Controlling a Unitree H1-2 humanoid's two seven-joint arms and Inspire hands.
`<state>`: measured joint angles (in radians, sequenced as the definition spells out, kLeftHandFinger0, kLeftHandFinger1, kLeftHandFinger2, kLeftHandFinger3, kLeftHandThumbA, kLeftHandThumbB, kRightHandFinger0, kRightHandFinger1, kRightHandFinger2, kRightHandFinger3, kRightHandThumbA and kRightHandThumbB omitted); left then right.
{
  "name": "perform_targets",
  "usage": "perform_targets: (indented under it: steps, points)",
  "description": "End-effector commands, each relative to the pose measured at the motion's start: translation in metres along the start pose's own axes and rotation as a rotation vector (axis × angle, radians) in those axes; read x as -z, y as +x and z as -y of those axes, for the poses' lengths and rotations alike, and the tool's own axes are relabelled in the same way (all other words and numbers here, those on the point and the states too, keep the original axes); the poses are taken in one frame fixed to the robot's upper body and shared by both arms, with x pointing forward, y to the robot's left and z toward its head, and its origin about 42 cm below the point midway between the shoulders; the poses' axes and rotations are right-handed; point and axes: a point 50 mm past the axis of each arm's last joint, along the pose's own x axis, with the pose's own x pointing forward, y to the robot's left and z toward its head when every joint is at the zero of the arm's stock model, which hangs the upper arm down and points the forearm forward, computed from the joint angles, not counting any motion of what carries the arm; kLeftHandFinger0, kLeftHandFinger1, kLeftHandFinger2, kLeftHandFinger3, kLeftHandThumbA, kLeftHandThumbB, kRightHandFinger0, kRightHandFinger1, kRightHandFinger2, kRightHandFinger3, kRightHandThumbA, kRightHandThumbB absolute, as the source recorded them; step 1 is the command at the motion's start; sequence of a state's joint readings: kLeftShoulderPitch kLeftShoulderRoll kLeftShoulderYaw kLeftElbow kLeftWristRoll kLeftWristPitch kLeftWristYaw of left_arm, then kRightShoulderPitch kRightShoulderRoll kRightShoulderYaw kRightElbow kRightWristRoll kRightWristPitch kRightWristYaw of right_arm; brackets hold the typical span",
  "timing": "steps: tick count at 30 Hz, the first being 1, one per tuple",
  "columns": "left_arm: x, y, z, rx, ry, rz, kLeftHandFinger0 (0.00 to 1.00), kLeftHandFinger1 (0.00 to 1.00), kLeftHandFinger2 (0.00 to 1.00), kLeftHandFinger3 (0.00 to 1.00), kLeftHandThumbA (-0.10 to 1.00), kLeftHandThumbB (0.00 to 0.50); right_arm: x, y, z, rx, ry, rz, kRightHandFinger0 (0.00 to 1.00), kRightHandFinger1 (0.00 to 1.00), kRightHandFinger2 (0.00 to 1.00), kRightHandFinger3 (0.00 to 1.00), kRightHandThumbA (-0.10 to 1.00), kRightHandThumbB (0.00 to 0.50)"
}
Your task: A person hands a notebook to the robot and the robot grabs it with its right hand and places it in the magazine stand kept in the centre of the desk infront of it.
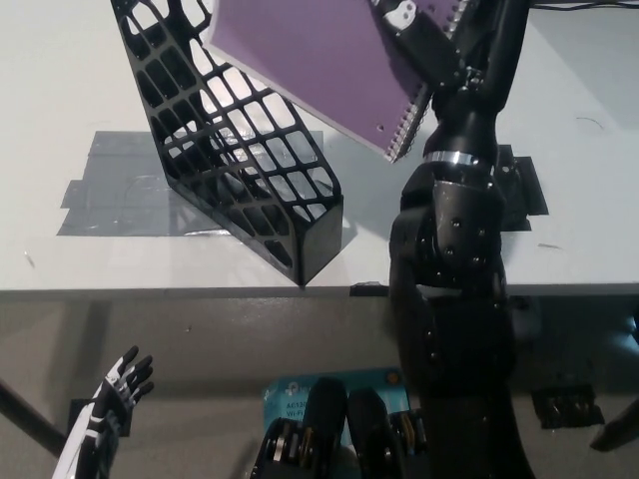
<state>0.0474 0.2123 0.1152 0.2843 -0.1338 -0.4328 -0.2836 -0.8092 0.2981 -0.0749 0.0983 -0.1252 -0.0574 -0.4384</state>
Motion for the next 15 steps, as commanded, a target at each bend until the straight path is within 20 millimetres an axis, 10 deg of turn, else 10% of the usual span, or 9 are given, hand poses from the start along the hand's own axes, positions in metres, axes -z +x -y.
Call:
perform_targets:
  steps: [1, 15]
  points:
    - [-0.01, 0.001, -0.002, 0.012, 0.029, 0.058, 1.0, 1.0, 1.0, 1.0, 1.0, 0.5, -0.022, -0.001, -0.026, -0.04, 0.038, 0.148, 0.0, 0.0, 0.0, 0.03, 0.95, 0.001]
    - [-0.013, 0.006, -0.002, 0.016, 0.043, 0.071, 1.0, 1.0, 1.0, 1.0, 1.0, 0.5, -0.002, -0.012, -0.043, -0.087, -0.001, 0.142, 0.0, 0.0, 0.11, 0.17, 0.92, 0.001]
